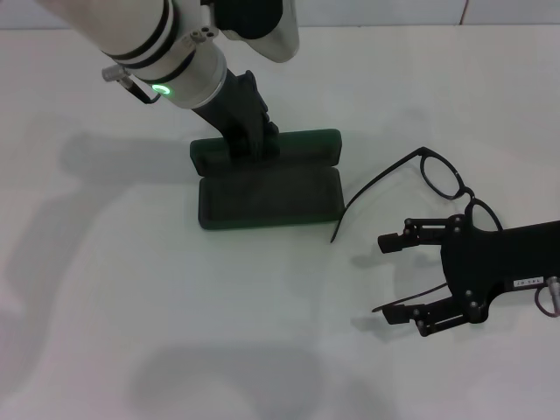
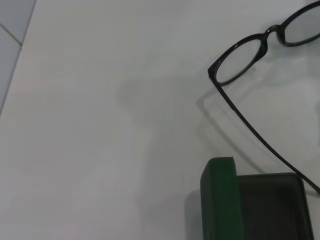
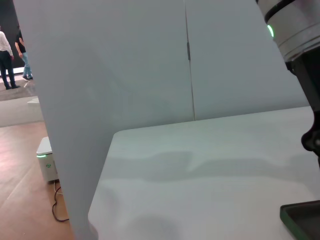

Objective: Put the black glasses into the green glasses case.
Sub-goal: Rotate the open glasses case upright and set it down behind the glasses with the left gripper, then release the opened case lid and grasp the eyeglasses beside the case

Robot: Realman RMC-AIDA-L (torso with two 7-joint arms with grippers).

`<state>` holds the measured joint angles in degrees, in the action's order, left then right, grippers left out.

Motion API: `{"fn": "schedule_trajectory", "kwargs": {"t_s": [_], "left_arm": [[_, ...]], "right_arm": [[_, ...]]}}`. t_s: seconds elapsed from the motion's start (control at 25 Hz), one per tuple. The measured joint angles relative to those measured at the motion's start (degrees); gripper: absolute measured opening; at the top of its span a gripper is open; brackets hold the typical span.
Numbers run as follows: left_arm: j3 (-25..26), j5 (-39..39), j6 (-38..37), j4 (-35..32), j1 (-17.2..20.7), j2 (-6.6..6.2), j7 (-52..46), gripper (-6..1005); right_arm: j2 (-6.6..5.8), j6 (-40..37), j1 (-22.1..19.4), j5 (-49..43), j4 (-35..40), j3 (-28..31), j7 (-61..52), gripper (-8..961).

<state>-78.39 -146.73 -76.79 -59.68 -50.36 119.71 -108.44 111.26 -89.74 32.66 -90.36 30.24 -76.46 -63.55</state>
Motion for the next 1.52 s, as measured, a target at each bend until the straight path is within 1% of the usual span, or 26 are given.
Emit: {"fn": "schedule_trajectory", "kwargs": {"t_s": [0.24,0.32,0.4,0.44,0.52,0.56,0.6,0.64,0.68,0.72,0.8,0.88,0.96,1.0,1.04,1.08,1.16,1.2,1.28,1.4,1.52], "left_arm": [[-0.7,-0.1,-1.0,-0.1,0.3,0.0,-0.7,210],[-0.3,1.4,-1.1,-1.9,1.3,0.02,-0.8,211],[-0.3,1.4,-1.1,-1.9,1.3,0.02,-0.8,212],[0.6,3.4,-1.8,-4.2,2.4,-0.05,-0.8,212],[2.9,6.1,-3.5,-5.7,3.3,-0.15,-0.9,307],[2.9,6.1,-3.5,-5.7,3.3,-0.15,-0.9,354],[4.4,7.7,-4.6,-5.9,3.5,-0.18,-0.8,402],[10.2,12.4,-8.1,-5.8,4.2,-0.47,-0.4,450],[14.4,16.0,-10.6,-4.4,4.7,-1.02,0.6,498],[16.4,17.6,-11.7,-3.5,5.0,-1.31,1.1,546],[21.4,22.4,-14.4,0.7,6.0,-2.68,3.8,642],[26.3,28.0,-16.8,6.6,8.1,-4.72,7.5,706],[29.9,32.2,-18.1,11.4,11.1,-6.62,10.7,770],[31.5,34.0,-18.6,13.5,12.9,-7.37,12.5,802],[32.7,35.2,-19.0,15.1,14.6,-7.94,13.9,813],[33.7,36.6,-19.9,16.0,17.4,-8.41,16.0,825],[34.3,38.0,-21.2,16.4,21.7,-8.74,18.9,848],[34.4,38.7,-22.0,16.3,24.4,-8.86,20.9,859],[34.4,39.0,-23.2,16.1,28.2,-8.93,23.2,861],[34.5,38.5,-25.4,16.1,32.2,-8.98,26.2,863],[34.3,37.2,-25.8,16.1,34.3,-8.7,29.2,866]], "right_arm": [[-0.01,0.1,0.0,0.0,0.0,0.0,0.0,869],[0.0,0.2,0.0,0.0,0.0,0.1,0.0,869],[0.01,0.2,0.0,0.0,0.0,0.1,0.0,868],[0.01,0.2,0.1,0.0,0.0,0.1,0.0,868],[0.01,0.2,0.1,0.0,0.0,0.3,0.0,867],[0.01,0.3,0.1,0.0,0.0,0.4,0.0,867],[0.0,0.3,0.1,0.0,0.0,0.4,0.0,866],[-0.02,0.3,0.1,0.0,0.0,0.5,-0.1,866],[-0.05,0.3,0.1,0.1,0.0,0.5,-0.3,866],[-0.11,0.3,0.1,0.2,0.0,0.6,-0.7,865],[-0.26,0.3,0.1,0.3,0.1,1.4,-1.5,864],[-0.42,0.0,0.0,0.2,0.2,2.8,-2.4,864],[-0.66,-0.5,-0.1,0.2,0.2,4.4,-3.3,863],[-0.9,-0.7,-0.2,0.2,0.2,5.8,-4.0,862],[-1.06,-0.9,-0.3,0.2,0.2,6.9,-4.9,862],[-1.26,-1.0,-0.3,0.2,0.2,8.0,-5.9,861],[-2.0,-1.4,-0.4,0.1,0.9,9.7,-9.9,861],[-2.53,-1.5,-0.4,0.1,1.7,10.1,-12.1,860],[-3.74,-2.0,-0.5,0.1,3.2,10.4,-15.8,859],[-5.83,-3.0,-0.3,-0.3,6.5,10.8,-22.7,855],[-8.36,-3.8,1.5,-3.6,10.4,11.0,-34.8,855]]}}
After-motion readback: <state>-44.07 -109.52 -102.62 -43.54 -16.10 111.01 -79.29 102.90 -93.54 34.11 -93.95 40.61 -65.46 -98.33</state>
